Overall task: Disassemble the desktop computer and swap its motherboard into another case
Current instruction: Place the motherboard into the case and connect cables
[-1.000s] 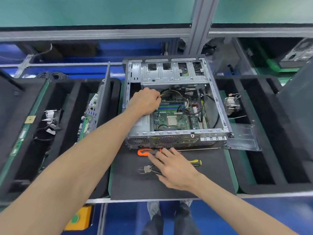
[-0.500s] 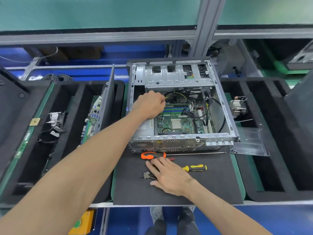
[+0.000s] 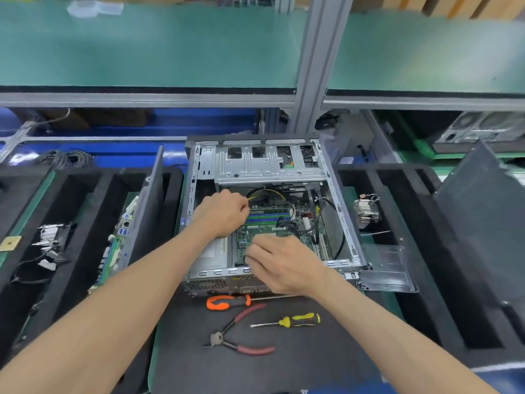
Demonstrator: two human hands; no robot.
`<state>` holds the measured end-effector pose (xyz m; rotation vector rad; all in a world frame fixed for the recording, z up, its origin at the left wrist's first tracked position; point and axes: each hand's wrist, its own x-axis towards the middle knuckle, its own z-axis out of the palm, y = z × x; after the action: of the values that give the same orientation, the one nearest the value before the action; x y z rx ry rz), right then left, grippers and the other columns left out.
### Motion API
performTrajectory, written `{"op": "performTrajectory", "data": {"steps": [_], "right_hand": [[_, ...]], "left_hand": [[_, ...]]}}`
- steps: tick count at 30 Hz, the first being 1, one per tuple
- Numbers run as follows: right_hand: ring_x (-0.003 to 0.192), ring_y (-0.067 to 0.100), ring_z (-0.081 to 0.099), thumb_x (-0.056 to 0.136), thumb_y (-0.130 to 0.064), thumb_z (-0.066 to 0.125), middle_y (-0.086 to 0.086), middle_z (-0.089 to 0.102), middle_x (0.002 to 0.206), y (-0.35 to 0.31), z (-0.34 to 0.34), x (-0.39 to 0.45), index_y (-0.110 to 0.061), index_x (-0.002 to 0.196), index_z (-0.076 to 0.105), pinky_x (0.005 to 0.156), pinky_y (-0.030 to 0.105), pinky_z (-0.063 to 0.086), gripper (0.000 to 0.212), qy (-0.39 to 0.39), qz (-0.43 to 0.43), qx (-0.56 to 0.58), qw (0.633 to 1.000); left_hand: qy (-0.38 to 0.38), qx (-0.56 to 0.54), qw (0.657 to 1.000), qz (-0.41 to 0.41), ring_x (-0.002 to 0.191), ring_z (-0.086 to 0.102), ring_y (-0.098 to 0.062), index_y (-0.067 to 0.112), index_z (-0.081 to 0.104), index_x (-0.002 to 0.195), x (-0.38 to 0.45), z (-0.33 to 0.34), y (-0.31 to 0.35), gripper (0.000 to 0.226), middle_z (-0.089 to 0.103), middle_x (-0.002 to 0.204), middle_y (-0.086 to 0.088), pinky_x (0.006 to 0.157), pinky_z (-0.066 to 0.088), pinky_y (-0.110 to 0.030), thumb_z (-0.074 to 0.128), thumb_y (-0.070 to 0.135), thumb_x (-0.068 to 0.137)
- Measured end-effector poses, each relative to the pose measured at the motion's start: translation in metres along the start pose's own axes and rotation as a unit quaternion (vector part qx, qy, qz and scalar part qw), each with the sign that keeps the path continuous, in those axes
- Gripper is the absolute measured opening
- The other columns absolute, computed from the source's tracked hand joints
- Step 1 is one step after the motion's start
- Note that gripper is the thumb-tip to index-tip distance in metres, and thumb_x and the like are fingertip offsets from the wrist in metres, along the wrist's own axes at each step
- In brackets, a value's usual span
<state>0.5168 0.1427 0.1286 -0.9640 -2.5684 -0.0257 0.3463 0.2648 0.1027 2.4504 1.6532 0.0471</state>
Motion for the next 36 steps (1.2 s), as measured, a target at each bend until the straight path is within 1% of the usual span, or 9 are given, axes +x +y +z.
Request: {"op": "performTrajectory", "data": {"steps": [8,12,15,20,24,28,30,33,36], "right_hand": [[0.065,0.023,0.056,0.103,-0.022,0.045,0.002,0.059,0.089,0.051,0.011,0.011,-0.009,0.097,0.061,0.057,0.038,0.048,0.022,-0.002,0.215,0.066,0.974],[0.088,0.022,0.06,0.101,-0.025,0.048,-0.001,0.061,0.103,0.076,0.021,0.012,-0.015,0.107,0.061,0.078,0.037,0.049,0.017,0.01,0.444,0.083,0.892],[0.08,0.018,0.062,0.098,-0.02,0.053,-0.004,0.065,0.087,0.087,0.02,0.013,-0.017,0.099,0.063,0.073,0.035,0.052,0.01,0.081,0.555,0.118,0.82],[0.072,0.014,0.051,0.095,-0.015,0.055,-0.005,0.05,0.089,0.08,0.018,0.015,-0.02,0.091,0.048,0.061,0.03,0.039,0.01,0.169,0.565,0.088,0.802],[0.078,0.015,0.047,0.092,-0.017,0.056,-0.003,0.044,0.096,0.074,0.02,0.011,-0.018,0.101,0.044,0.063,0.025,0.033,0.015,0.132,0.571,0.033,0.809],[0.088,0.017,0.047,0.092,-0.015,0.055,-0.002,0.044,0.102,0.073,0.02,0.01,-0.015,0.109,0.044,0.067,0.024,0.033,0.02,0.125,0.57,0.021,0.812],[0.092,0.017,0.046,0.092,-0.013,0.054,-0.001,0.043,0.105,0.074,0.02,0.01,-0.014,0.111,0.045,0.069,0.024,0.034,0.021,0.137,0.562,0.014,0.816],[0.095,0.018,0.046,0.093,-0.015,0.052,0.0,0.044,0.108,0.073,0.022,0.011,-0.013,0.114,0.048,0.072,0.027,0.042,0.022,0.131,0.543,0.001,0.829],[0.092,0.016,0.044,0.092,-0.012,0.052,0.0,0.046,0.105,0.075,0.022,0.011,-0.013,0.109,0.049,0.071,0.025,0.038,0.017,0.151,0.546,-0.005,0.824]], "left_hand": [[-0.027,0.017,0.999,-0.009,0.061,0.057,-0.019,0.031,0.057,0.078,0.005,0.003,-0.004,0.028,0.057,0.069,0.009,0.059,0.046,-0.033,0.037,0.038,0.097],[-0.03,0.022,0.999,0.001,0.063,0.057,-0.017,0.033,0.063,0.089,0.008,0.001,-0.003,0.027,0.06,0.074,0.01,0.059,0.043,-0.032,0.037,0.038,0.098],[-0.033,0.025,0.999,-0.001,0.061,0.057,-0.015,0.032,0.063,0.09,0.01,0.002,-0.003,0.027,0.061,0.073,0.011,0.059,0.042,-0.032,0.037,0.038,0.098],[-0.018,0.032,0.999,0.0,0.07,0.061,-0.021,0.027,0.062,0.091,0.017,0.01,0.013,0.021,0.065,0.084,0.006,0.06,0.045,-0.033,0.043,0.031,0.097],[0.006,-0.132,0.991,-0.032,0.083,0.065,-0.022,0.027,0.069,0.093,0.035,0.022,0.065,0.021,0.072,0.09,0.004,0.069,0.05,-0.033,0.049,0.03,0.093],[-0.009,-0.391,0.913,-0.117,0.088,0.066,-0.016,0.019,0.077,0.084,0.053,0.023,0.109,0.021,0.076,0.091,0.007,0.079,0.048,-0.03,0.059,0.027,0.091],[-0.035,-0.558,0.809,-0.179,0.086,0.069,-0.019,0.015,0.078,0.079,0.058,0.021,0.119,0.023,0.077,0.085,0.001,0.082,0.053,-0.036,0.064,0.028,0.091],[-0.049,-0.704,0.658,-0.262,0.06,0.067,-0.012,0.013,0.077,0.066,0.063,0.017,0.13,0.03,0.074,0.07,-0.004,0.052,0.051,-0.022,0.072,0.03,0.09],[-0.007,-0.7,0.639,-0.318,0.043,0.06,-0.005,0.015,0.071,0.054,0.07,0.018,0.138,0.034,0.068,0.055,0.001,0.039,0.04,-0.014,0.079,0.029,0.085]]}}
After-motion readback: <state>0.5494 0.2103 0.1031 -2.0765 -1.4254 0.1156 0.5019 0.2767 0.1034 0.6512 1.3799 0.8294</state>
